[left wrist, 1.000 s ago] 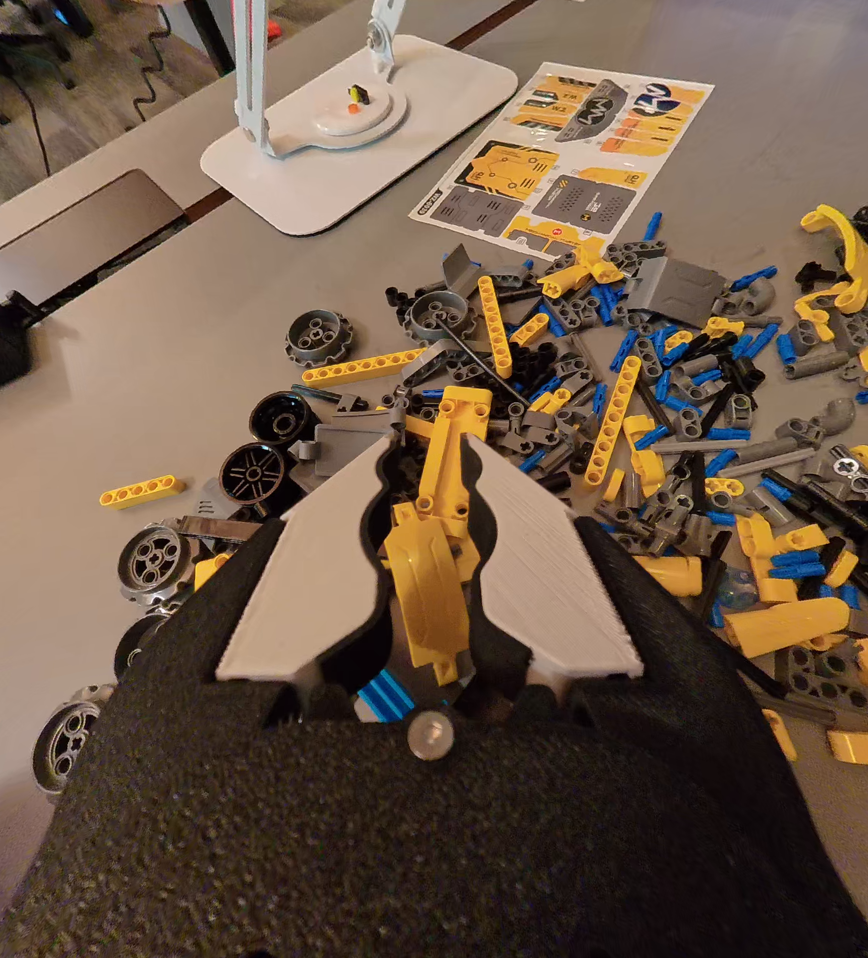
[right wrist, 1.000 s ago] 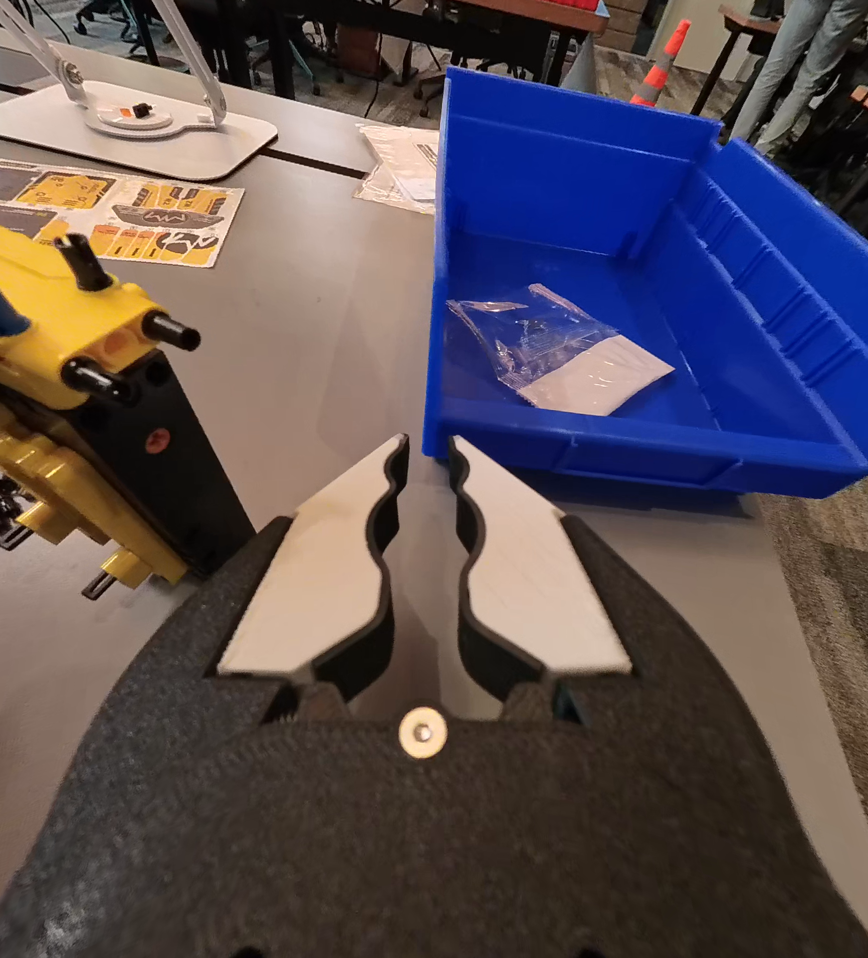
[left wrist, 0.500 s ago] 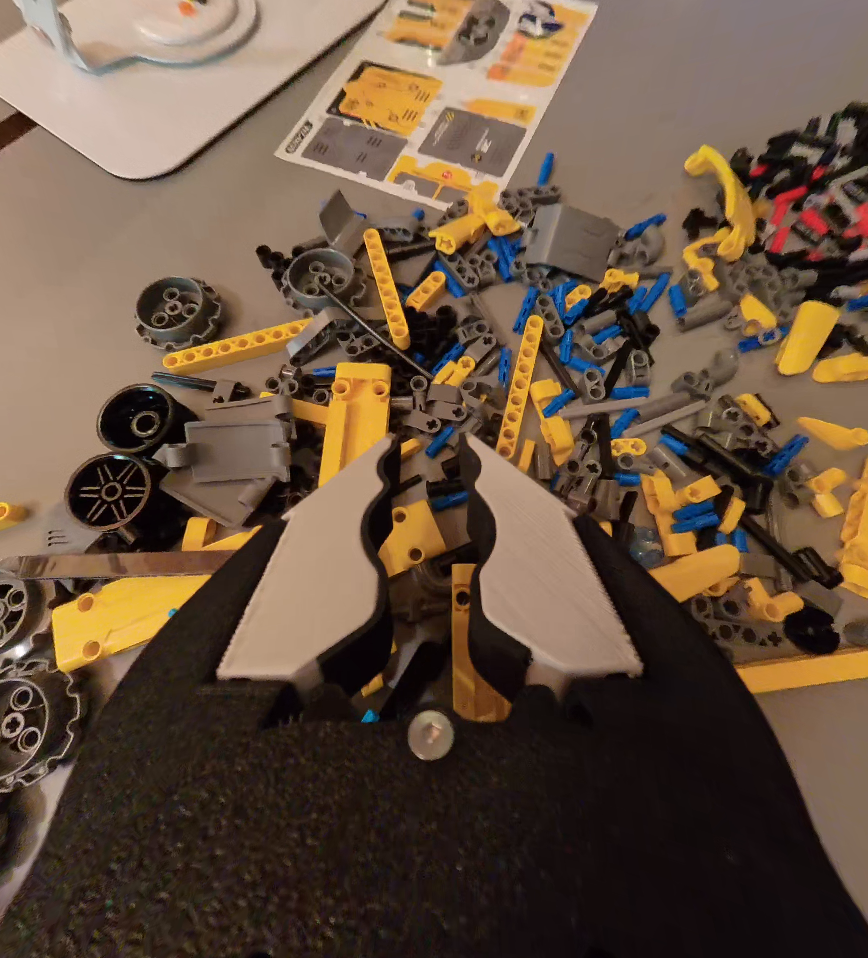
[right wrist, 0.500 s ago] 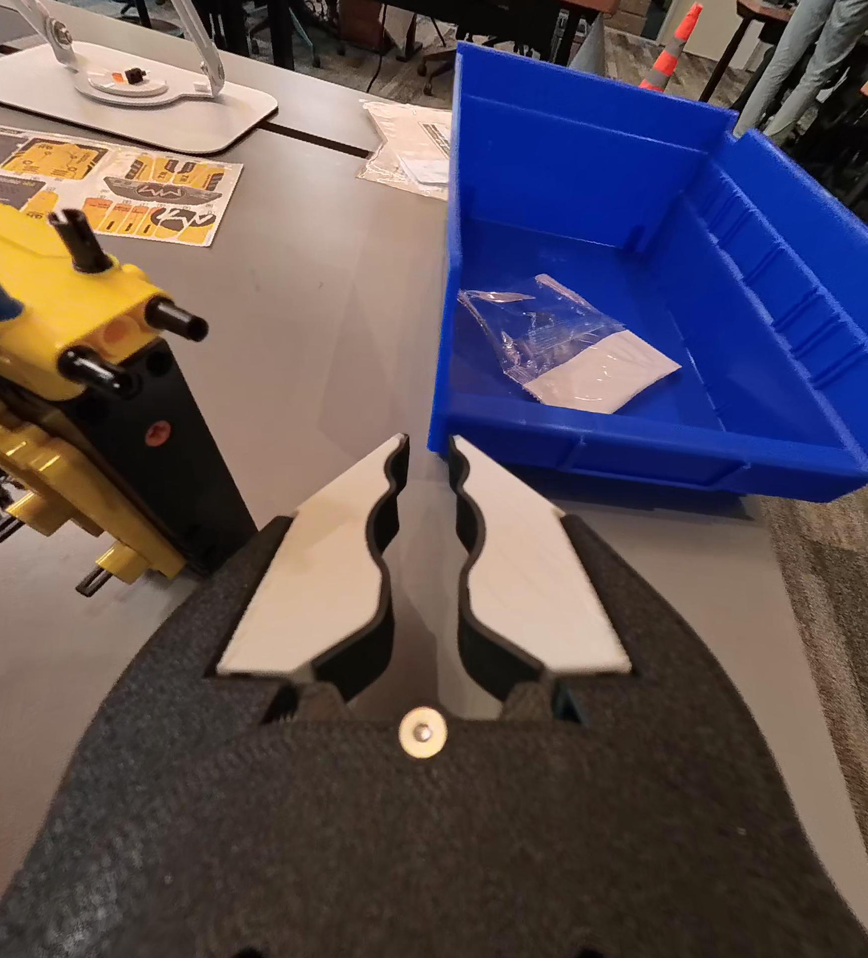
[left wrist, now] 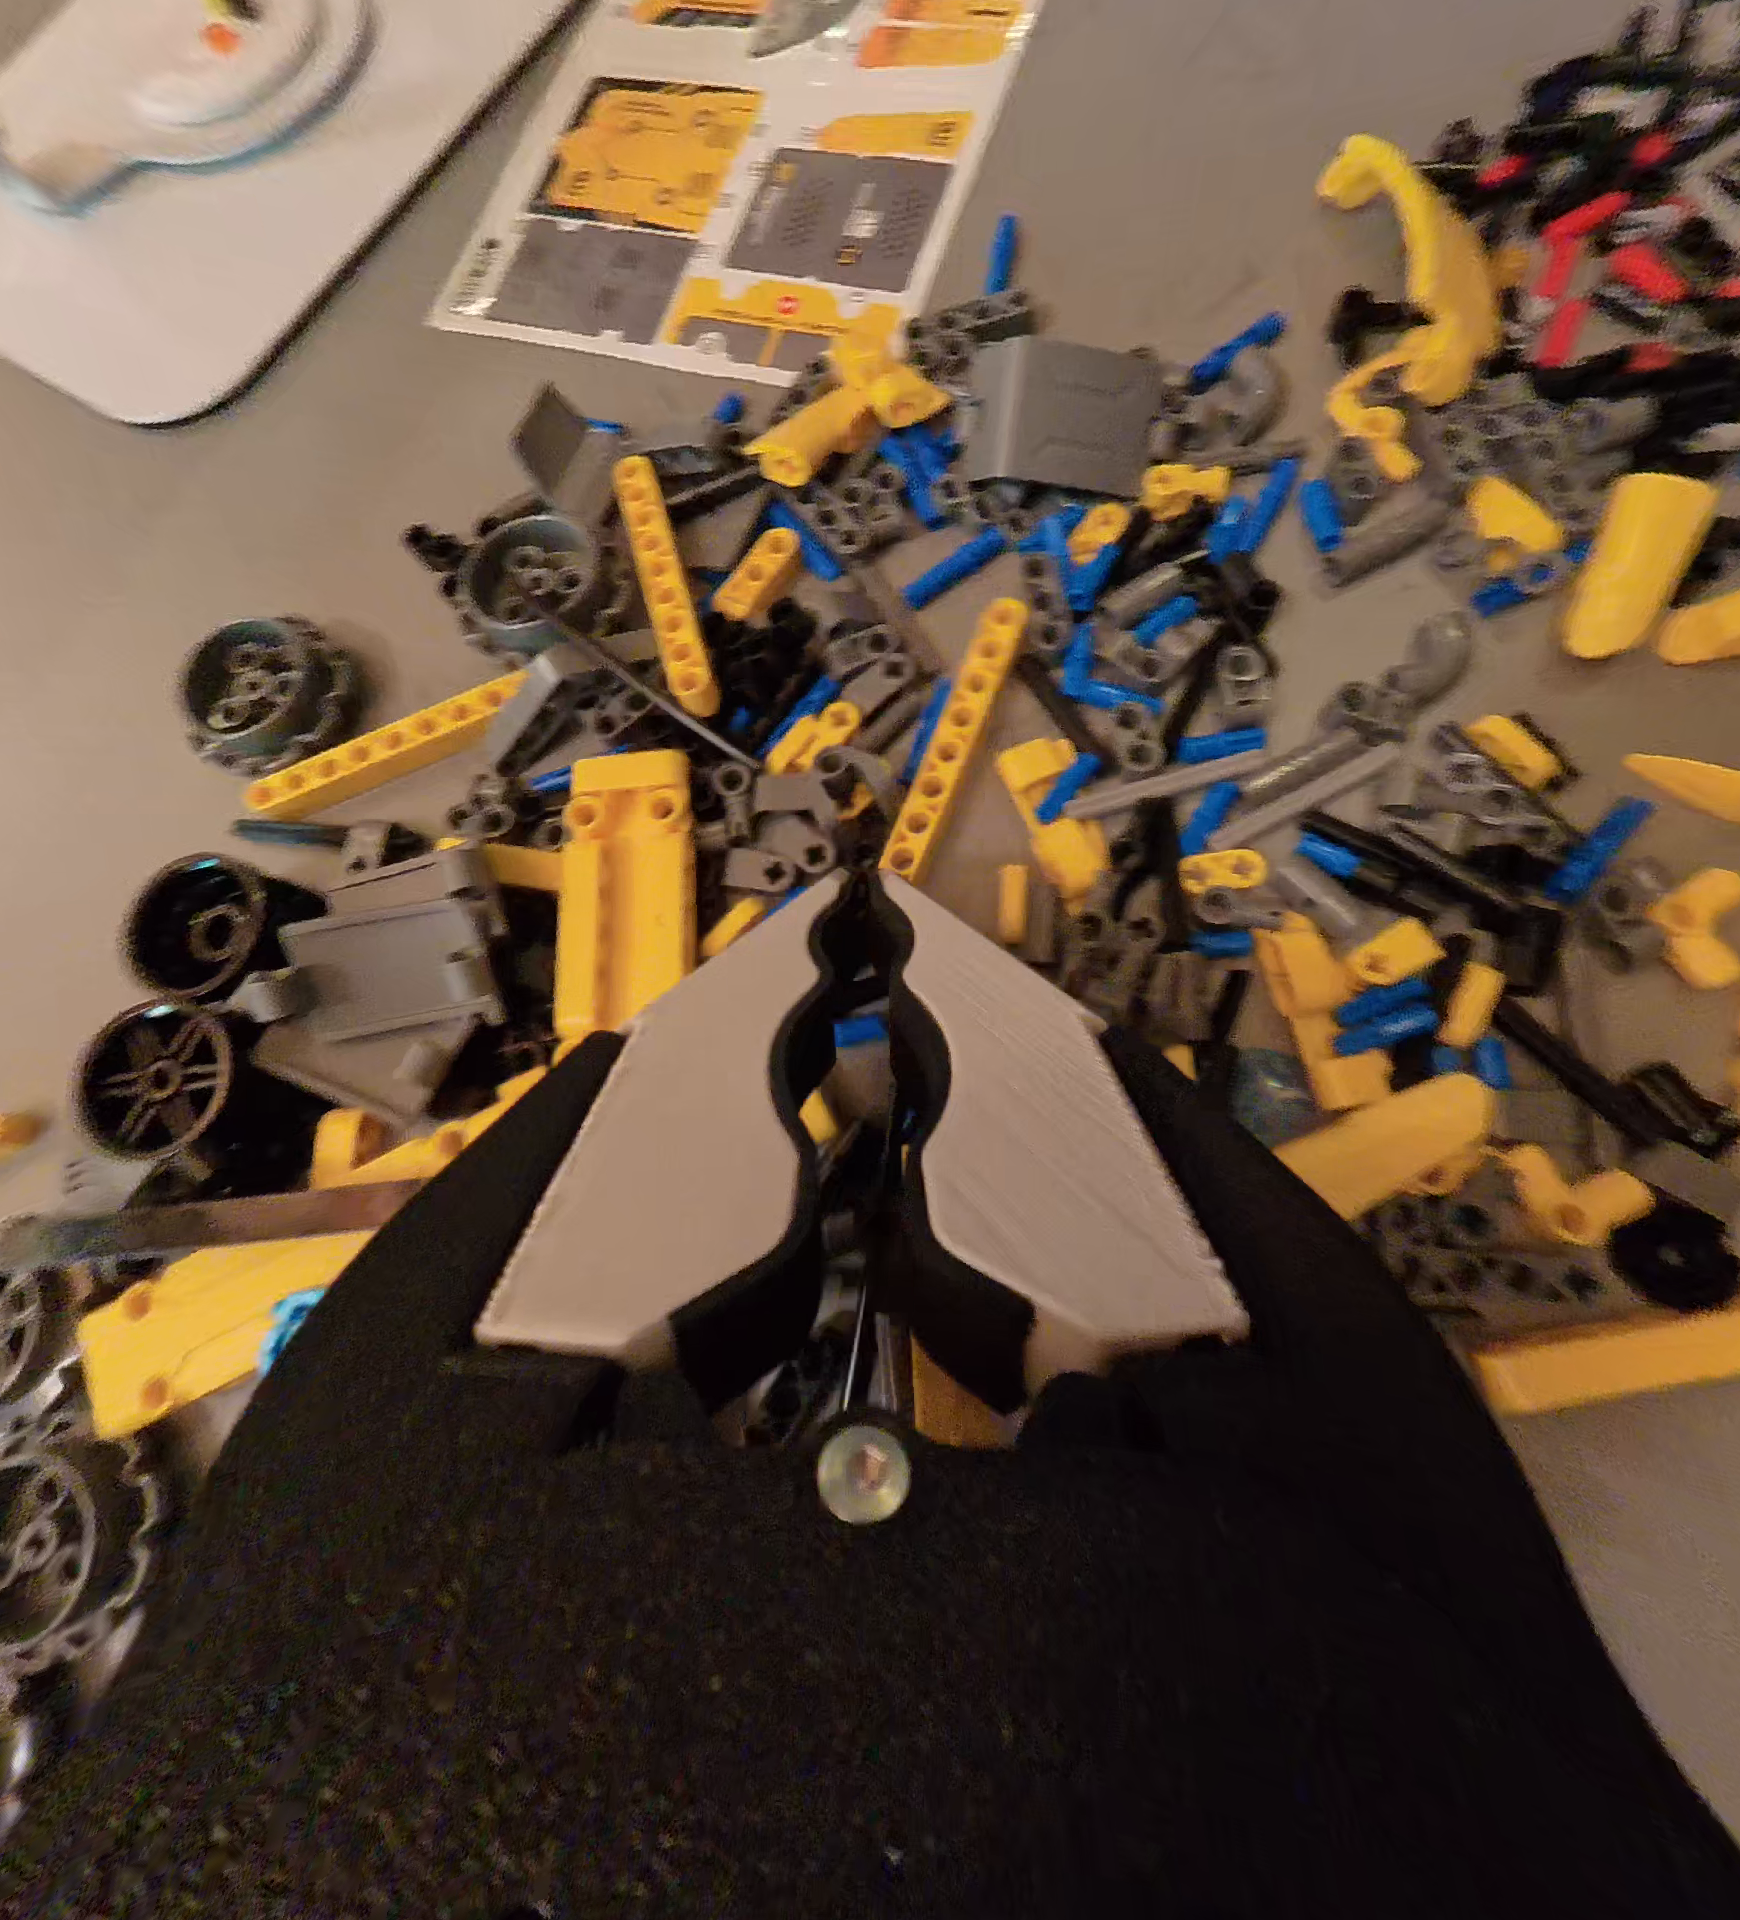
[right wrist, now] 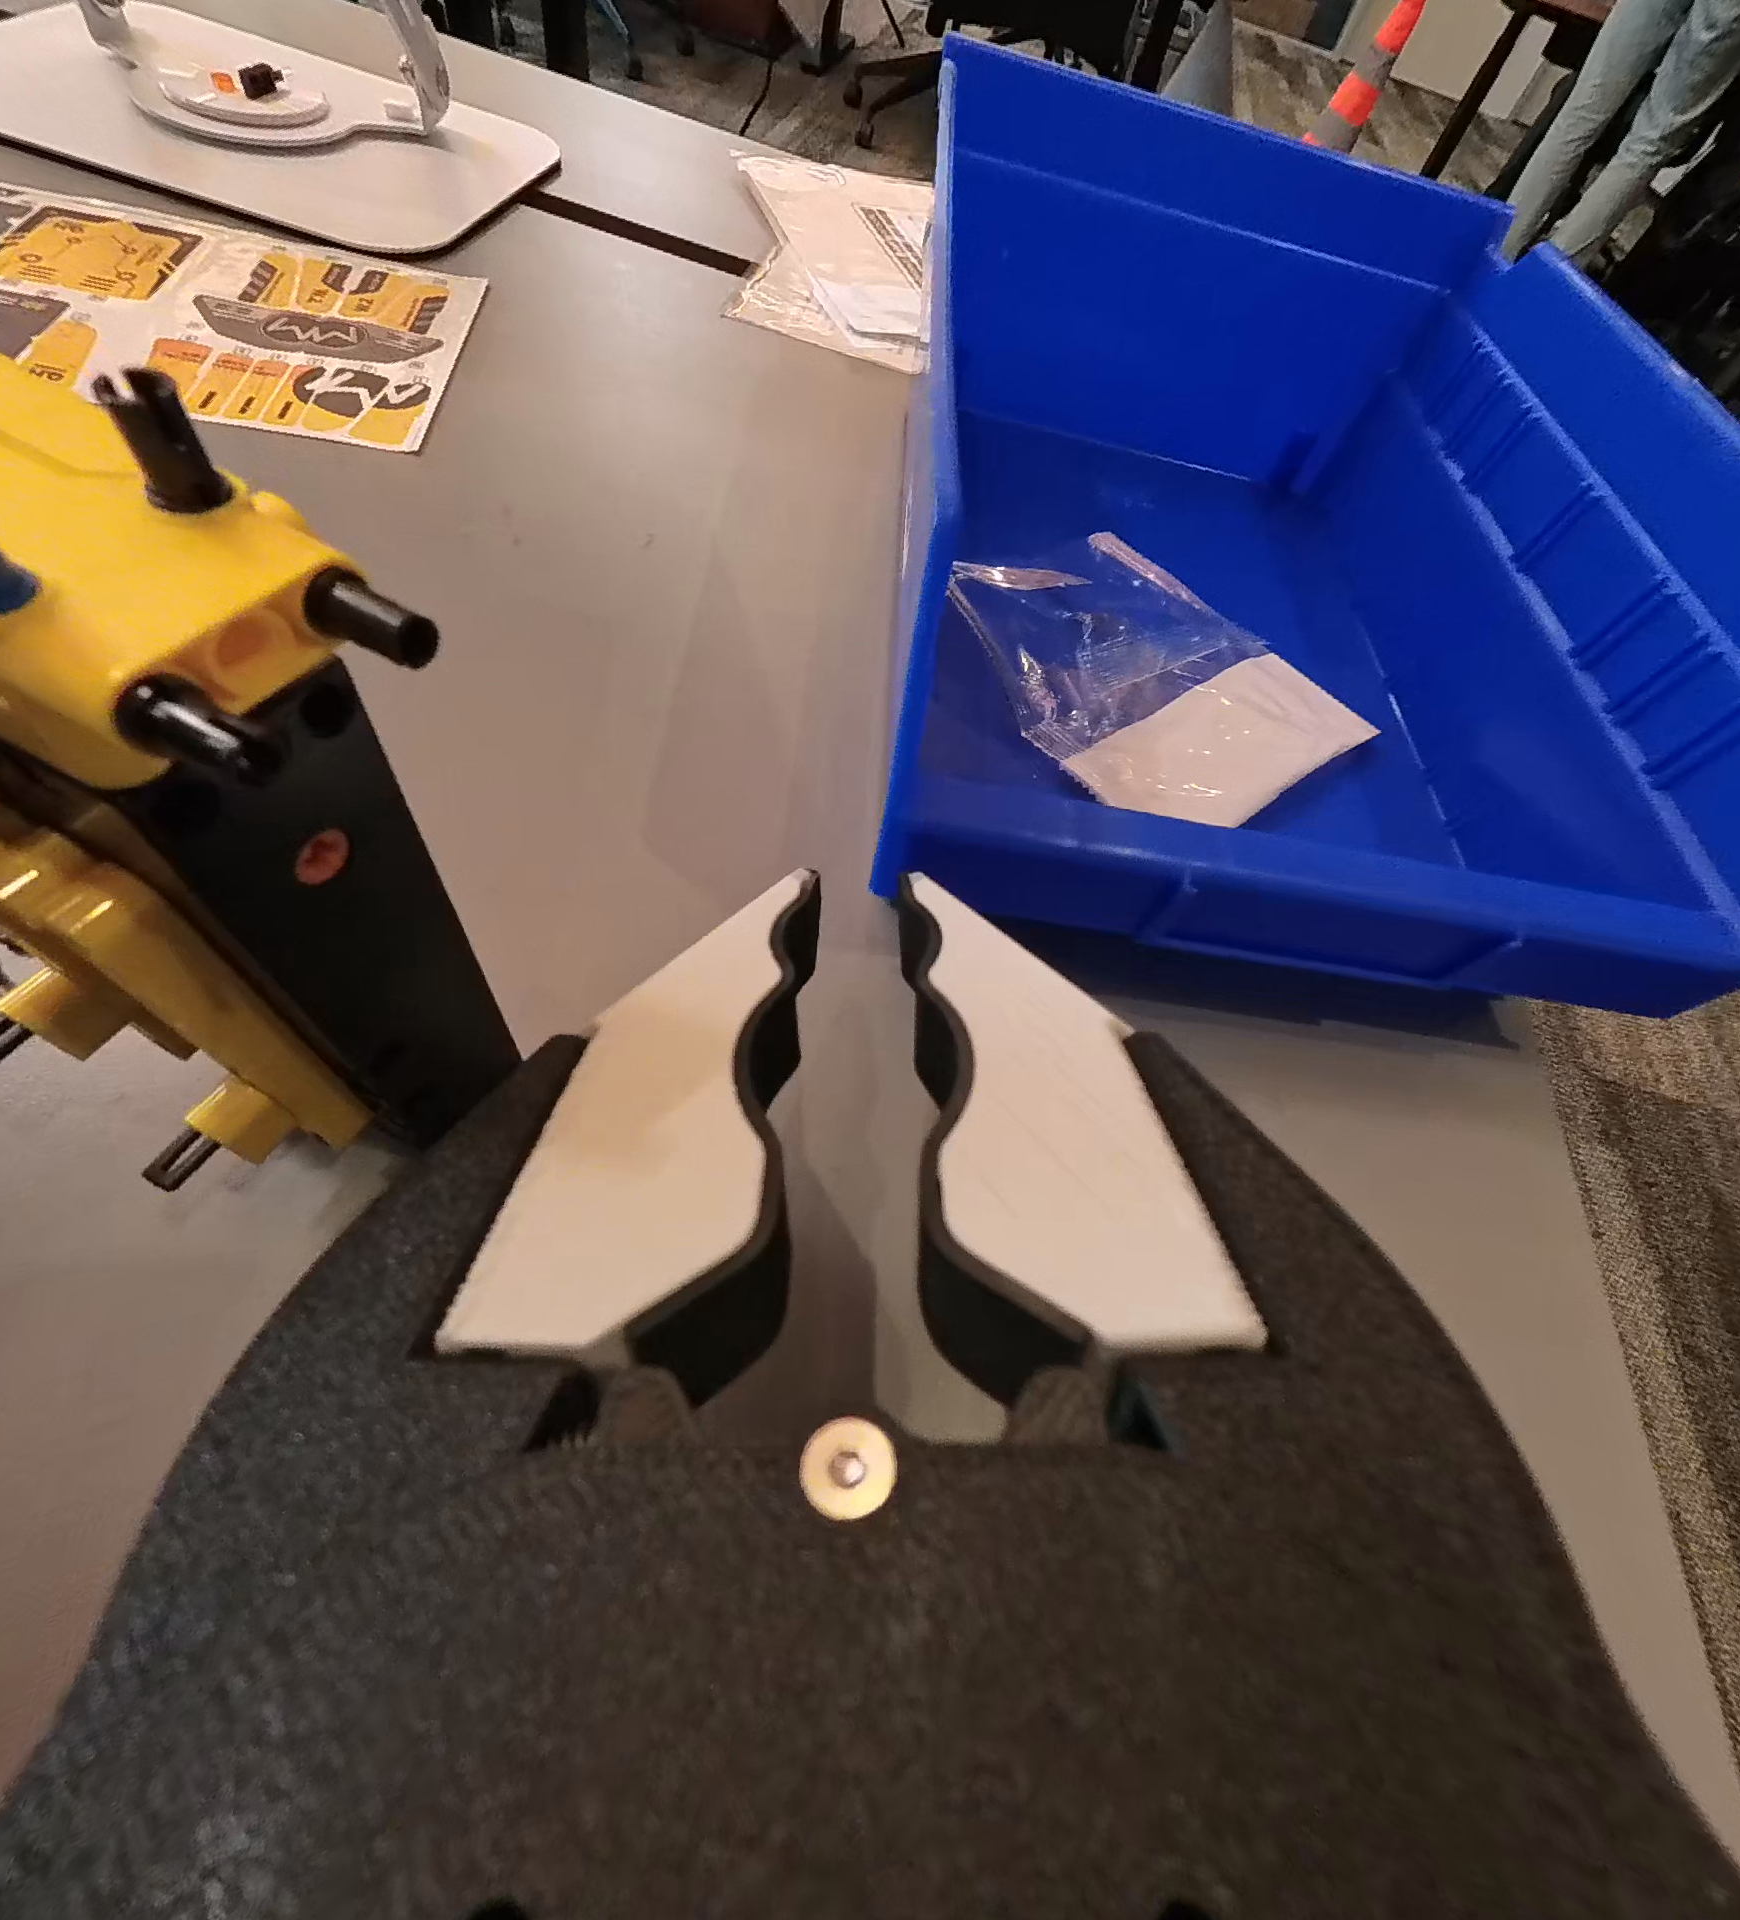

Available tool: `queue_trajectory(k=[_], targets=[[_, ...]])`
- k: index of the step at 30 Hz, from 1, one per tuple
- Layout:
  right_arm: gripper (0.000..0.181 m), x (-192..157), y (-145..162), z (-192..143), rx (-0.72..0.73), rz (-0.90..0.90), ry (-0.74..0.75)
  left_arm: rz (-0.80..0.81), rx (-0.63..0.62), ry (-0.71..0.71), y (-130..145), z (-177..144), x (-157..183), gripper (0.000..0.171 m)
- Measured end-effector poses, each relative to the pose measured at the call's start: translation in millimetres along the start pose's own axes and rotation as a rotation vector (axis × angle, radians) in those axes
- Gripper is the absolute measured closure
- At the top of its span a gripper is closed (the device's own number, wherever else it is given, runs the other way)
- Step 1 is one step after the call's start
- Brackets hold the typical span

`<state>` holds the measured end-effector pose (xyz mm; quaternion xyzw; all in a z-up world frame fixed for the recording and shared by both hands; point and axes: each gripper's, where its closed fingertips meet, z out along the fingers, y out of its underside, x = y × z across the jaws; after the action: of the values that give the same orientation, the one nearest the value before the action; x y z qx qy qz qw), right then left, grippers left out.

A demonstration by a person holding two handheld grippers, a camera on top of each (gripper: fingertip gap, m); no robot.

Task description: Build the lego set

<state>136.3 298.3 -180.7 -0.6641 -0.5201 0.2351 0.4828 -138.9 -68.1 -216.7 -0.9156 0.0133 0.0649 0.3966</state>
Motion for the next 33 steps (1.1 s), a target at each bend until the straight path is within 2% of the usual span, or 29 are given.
queue_trajectory(k=[8, 18, 24, 33], targets=[[0.167, -1, 0, 0, -0.002, -0.002, -0.002, -0.002, 0.0, -0.047, 1, 0, -8, 0.166], [0.167, -1, 0, 0, -0.004, -0.004, -0.001, -0.063, -0.012, 0.084, 5, -5, 5, 0.164], [0.167, -1, 0, 0, -0.004, -0.004, -0.001, -0.053, 0.023, 0.025, -1, -9, -5, 0.162], [0.167, 0, -1, -1, 0.012, 0.001, 0.001, -0.072, -0.011, 0.037, 7, -6, -6, 0.162]])
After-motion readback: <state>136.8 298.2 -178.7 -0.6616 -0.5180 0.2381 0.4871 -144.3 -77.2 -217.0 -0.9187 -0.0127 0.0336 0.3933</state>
